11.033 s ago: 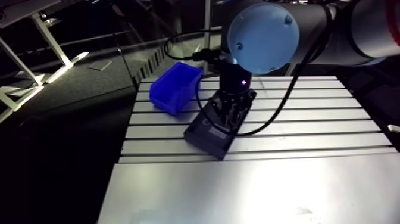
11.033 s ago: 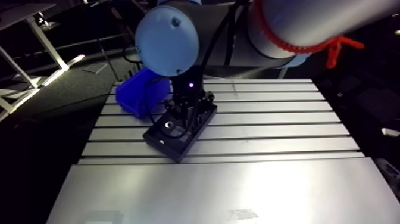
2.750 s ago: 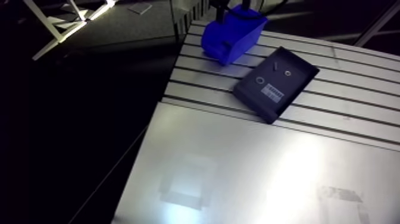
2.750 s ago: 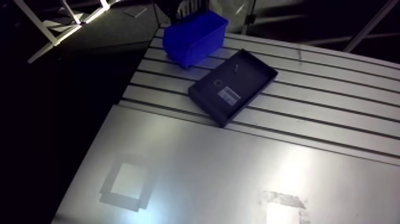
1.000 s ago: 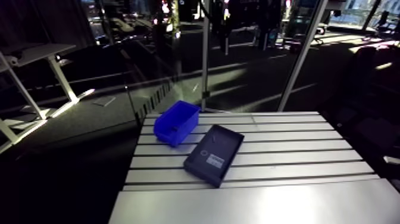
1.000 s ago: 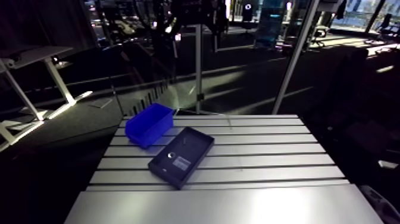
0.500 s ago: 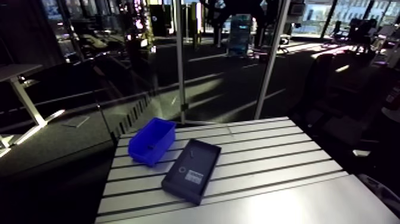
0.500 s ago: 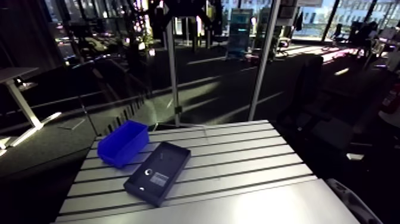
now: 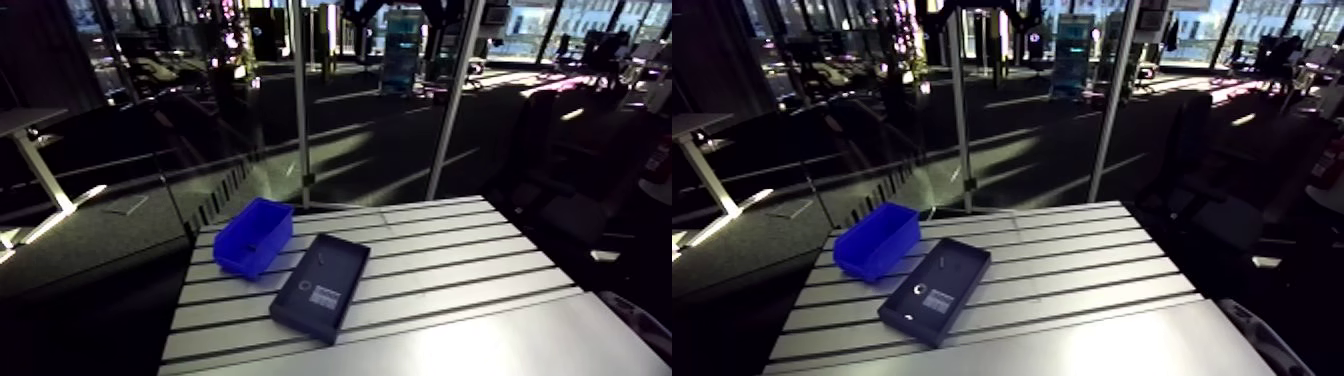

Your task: Pick up the M10 bolt from the tray and put it into the blue bin.

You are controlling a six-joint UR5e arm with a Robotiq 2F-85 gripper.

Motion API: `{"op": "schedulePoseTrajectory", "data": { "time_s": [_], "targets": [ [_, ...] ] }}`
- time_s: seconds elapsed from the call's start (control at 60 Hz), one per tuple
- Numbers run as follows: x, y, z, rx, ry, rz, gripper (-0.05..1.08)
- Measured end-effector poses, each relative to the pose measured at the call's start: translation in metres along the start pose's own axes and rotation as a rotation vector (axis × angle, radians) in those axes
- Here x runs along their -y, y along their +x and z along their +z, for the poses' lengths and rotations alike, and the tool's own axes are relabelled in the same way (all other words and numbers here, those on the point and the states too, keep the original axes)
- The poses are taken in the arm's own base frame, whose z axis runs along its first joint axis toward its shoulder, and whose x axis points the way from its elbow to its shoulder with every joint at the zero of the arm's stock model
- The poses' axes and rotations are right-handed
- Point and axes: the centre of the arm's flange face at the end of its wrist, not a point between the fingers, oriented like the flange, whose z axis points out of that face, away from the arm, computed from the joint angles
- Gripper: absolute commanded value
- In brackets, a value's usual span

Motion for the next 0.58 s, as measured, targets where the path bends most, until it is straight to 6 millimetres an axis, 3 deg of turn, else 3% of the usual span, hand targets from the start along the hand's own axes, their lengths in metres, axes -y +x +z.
{"op": "schedulePoseTrajectory", "data": {
  "time_s": [0.583],
  "targets": [
    [0.0035, -0.0016, 0.0061, 0.011, 0.0, -0.006, 0.01]
  ]
}}
